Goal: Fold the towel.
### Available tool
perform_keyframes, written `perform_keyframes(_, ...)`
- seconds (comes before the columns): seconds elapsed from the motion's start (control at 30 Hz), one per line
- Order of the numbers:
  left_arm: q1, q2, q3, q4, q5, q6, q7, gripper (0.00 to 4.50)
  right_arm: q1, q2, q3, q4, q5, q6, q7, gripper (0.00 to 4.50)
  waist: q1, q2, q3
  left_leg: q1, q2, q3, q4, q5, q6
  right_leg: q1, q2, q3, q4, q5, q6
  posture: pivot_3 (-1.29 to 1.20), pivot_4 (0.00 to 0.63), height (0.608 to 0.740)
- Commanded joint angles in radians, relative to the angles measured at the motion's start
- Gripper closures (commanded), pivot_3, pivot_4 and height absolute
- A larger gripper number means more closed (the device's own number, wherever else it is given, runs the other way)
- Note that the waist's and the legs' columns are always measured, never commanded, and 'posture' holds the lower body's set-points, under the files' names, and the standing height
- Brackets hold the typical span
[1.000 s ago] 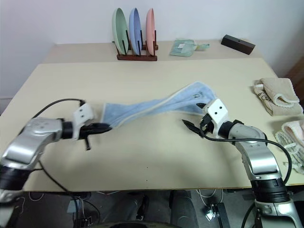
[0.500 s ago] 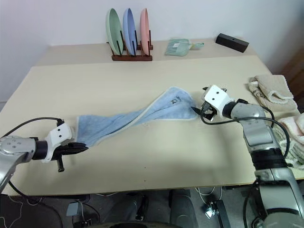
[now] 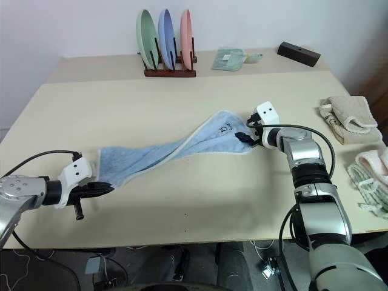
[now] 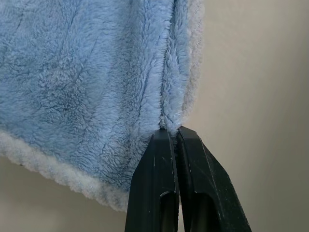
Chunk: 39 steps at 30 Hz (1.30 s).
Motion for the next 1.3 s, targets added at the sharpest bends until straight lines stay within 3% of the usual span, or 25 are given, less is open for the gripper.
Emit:
perform_keyframes(0.03, -0.009, -0.003, 0.015, -0.017, -0.005, -0.007, 0.01, 4.5, 0.007, -0.001, 0.014, -0.001, -0.012, -0.001, 0.02, 1.25, -0.002, 0.0, 0.0, 0.0, 0.0, 0.0, 0.0, 0.0, 0.0, 0.0, 0.0, 0.0, 0.0, 0.0, 0.0, 0.0, 0.15, 0.74)
perform_keyframes(0.23, -0.019, -0.022, 0.026, -0.008, 0.001, -0.018, 0.041, 4.5, 0.134, -0.081, -0.011, -0.241, 0.026, 0.001, 0.117, 4.25, 0.004, 0.0, 0.0, 0.0, 0.0, 0.0, -0.003, 0.0, 0.0, -0.001, 0.0, 0.0, 0.0, 0.0, 0.0, 0.0, 0.15, 0.74)
perform_keyframes(0.27, -0.021, -0.024, 0.026, -0.006, 0.002, -0.019, 0.044, 4.5, 0.168, -0.103, -0.014, -0.294, 0.031, 0.0, 0.136, 4.46, 0.006, 0.0, 0.0, -0.001, 0.0, 0.0, -0.003, 0.0, -0.001, -0.002, 0.0, 0.0, 0.0, 0.0, 0.0, 0.0, 0.15, 0.74)
perform_keyframes(0.6, -0.051, -0.03, -0.005, 0.013, 0.009, -0.034, 0.039, 4.5, 0.539, -0.336, -0.037, -0.802, 0.124, 0.025, 0.327, 4.46, 0.001, 0.0, 0.0, 0.0, 0.001, 0.001, -0.004, 0.001, -0.001, -0.002, 0.0, 0.001, -0.001, 0.0, 0.0, 0.0, 0.15, 0.74)
perform_keyframes(0.7, -0.07, -0.032, -0.018, 0.021, 0.015, -0.038, 0.034, 4.5, 0.531, -0.351, -0.055, -0.806, 0.141, 0.066, 0.317, 3.62, 0.003, 0.0, 0.0, 0.0, 0.001, 0.002, -0.004, 0.001, -0.001, -0.002, 0.0, 0.001, -0.001, 0.001, -0.001, 0.0, 0.15, 0.74)
perform_keyframes(0.93, -0.083, -0.033, -0.022, 0.025, 0.016, -0.039, 0.037, 4.5, 0.412, -0.347, -0.108, -0.701, 0.124, 0.045, 0.232, 0.22, 0.006, 0.0, 0.0, 0.0, 0.001, 0.002, -0.004, 0.001, -0.001, -0.002, 0.0, 0.0, -0.001, 0.001, -0.001, 0.0, 0.15, 0.74)
perform_keyframes(1.17, -0.077, -0.055, -0.032, -0.001, 0.014, -0.027, 0.056, 4.5, 0.21, -0.215, -0.127, -0.501, 0.162, 0.117, 0.123, 0.22, 0.004, 0.0, 0.0, 0.0, 0.001, 0.002, -0.004, 0.001, -0.002, -0.002, 0.0, 0.001, -0.001, 0.001, -0.001, 0.0, 0.15, 0.74)
perform_keyframes(1.3, -0.083, -0.065, -0.039, -0.013, 0.014, -0.019, 0.066, 4.5, 0.069, -0.125, -0.033, -0.244, 0.037, 0.041, 0.006, 0.22, 0.003, 0.0, 0.0, 0.0, 0.002, 0.002, -0.004, 0.001, -0.002, -0.002, 0.001, 0.001, -0.001, 0.001, -0.002, 0.0, 0.15, 0.74)
